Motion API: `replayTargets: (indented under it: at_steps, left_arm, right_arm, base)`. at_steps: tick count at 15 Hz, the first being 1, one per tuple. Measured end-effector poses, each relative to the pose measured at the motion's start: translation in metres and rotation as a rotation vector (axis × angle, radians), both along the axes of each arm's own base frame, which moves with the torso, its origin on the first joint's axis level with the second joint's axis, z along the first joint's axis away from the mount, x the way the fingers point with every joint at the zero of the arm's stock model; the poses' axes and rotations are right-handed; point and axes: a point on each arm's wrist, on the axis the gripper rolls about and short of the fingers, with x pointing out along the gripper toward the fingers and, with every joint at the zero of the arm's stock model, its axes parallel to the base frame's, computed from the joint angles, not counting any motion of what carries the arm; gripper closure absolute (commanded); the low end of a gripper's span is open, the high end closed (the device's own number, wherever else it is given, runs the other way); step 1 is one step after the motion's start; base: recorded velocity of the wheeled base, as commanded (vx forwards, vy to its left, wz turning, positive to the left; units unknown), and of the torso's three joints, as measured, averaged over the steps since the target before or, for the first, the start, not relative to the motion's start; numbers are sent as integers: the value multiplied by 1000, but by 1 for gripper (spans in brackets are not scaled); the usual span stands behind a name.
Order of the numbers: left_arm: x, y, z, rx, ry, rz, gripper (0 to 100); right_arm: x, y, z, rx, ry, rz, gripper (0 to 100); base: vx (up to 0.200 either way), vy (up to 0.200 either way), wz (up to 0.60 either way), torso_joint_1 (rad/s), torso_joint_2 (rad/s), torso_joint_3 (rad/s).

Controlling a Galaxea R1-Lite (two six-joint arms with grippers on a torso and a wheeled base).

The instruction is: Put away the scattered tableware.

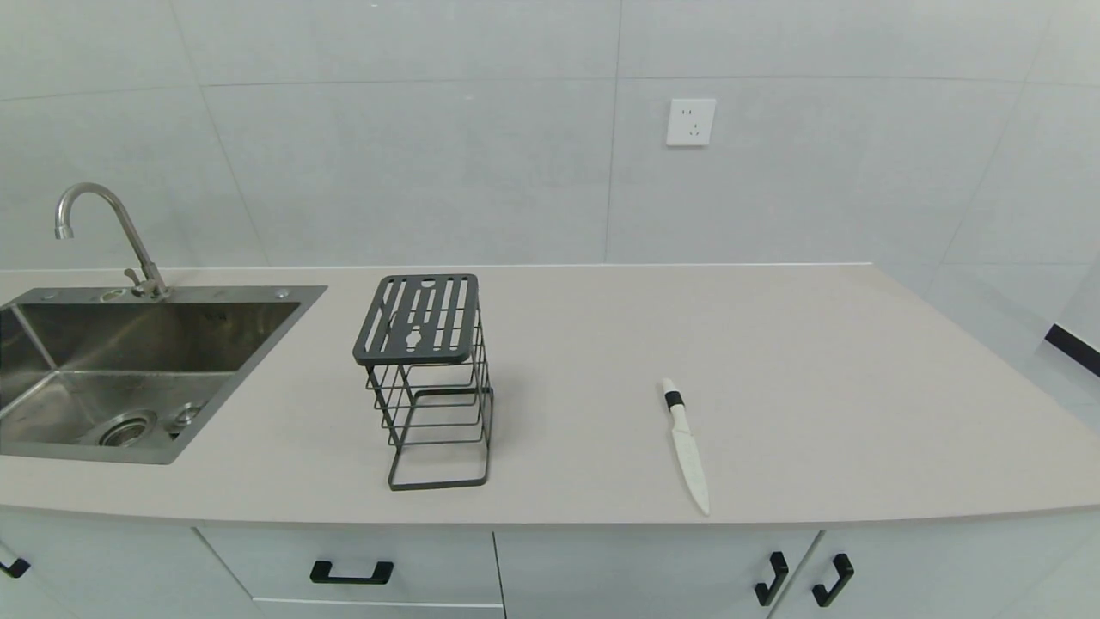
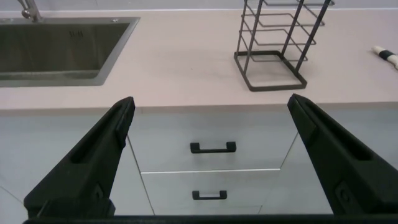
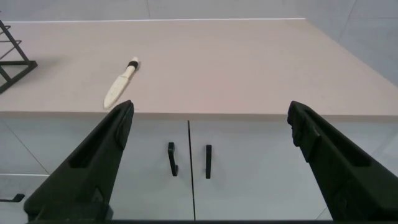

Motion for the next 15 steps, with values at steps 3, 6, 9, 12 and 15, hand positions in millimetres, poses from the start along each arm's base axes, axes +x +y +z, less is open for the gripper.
replayTargets:
  at_steps: [3, 6, 9, 12, 15]
  left_arm:
    - [0, 0, 0, 0, 1, 1, 0]
    - [0, 0, 0, 0, 1, 2, 0]
    - [0, 0, 0, 0, 1, 2, 0]
    - [0, 0, 0, 0, 1, 2, 0]
    - [0, 0, 0, 0, 1, 2, 0]
  right_arm:
    - [0, 0, 0, 0, 1, 0, 0]
    - [0, 0, 0, 0, 1, 0, 0]
    - [0, 0, 0, 0, 1, 0, 0]
    - [0, 0, 0, 0, 1, 0, 0]
    - [0, 0, 0, 0, 0, 0, 0]
  base:
    - [0, 0, 0, 51, -95, -45]
    - [0, 0, 0, 0, 0, 0]
    - [0, 0, 0, 0, 0, 0]
    - [0, 0, 0, 73, -2, 67]
    - [0, 0, 0, 274, -7, 255]
